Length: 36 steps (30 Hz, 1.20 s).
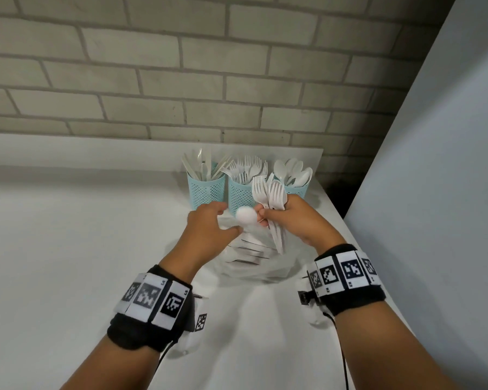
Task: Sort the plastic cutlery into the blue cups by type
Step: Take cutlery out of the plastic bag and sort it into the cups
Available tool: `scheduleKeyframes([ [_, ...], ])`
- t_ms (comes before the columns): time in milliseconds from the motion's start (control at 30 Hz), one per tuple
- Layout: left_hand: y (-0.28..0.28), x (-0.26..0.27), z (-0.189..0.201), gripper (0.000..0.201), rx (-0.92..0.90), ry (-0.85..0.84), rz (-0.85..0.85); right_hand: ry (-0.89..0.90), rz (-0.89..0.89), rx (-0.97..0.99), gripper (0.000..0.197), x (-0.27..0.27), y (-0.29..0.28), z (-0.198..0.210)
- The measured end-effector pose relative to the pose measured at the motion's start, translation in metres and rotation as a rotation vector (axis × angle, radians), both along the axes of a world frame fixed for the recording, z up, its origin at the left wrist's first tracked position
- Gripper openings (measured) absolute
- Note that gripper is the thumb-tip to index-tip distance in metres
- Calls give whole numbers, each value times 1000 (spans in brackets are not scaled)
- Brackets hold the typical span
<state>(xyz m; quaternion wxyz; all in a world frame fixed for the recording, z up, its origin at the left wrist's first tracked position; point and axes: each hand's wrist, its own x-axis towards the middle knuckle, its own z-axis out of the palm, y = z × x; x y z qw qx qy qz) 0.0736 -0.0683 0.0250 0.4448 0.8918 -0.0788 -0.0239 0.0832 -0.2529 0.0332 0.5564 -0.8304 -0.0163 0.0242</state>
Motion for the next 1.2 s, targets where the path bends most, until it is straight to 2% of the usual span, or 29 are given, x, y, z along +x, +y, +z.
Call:
scheduleKeyframes([
  [100,-14,7,-2,65,-124,43,-65,38,-80,252,12,6,6,4],
  [200,-30,13,-6,62,-54,15,-167,73,-167,470,16,12,19,5],
  [267,-36,18,-8,51,-65,-1,-201,89,-198,608,18,14,26,6],
  [333,-38,22,-7,30,-173,24,-222,99,-177,722,26,15,31,7],
  [400,-37,22,-3,9,-272,44,-244,82,-119,691,30,16,31,7],
  [433,-36,23,-2,5,-309,46,-258,65,-92,618,29,16,31,7],
  [500,-33,21,-1,5,-364,66,-304,51,-59,465,23,16,30,6],
  [567,-31,22,-2,18,-401,111,-354,68,-32,404,20,15,31,6],
  [667,-29,22,-3,29,-493,219,-386,123,36,456,24,13,31,10],
  [767,-29,21,-4,25,-593,316,-378,201,109,525,31,14,32,11],
  [900,-29,22,-6,22,-738,437,-396,218,147,479,32,13,31,10],
  [1000,-26,21,-7,19,-817,498,-380,181,92,554,24,13,30,9],
  [1100,-24,21,-10,24,-904,529,-347,125,-41,658,30,16,27,4],
  [1200,-23,20,-13,25,-947,549,-332,111,-33,688,30,15,26,1],
])
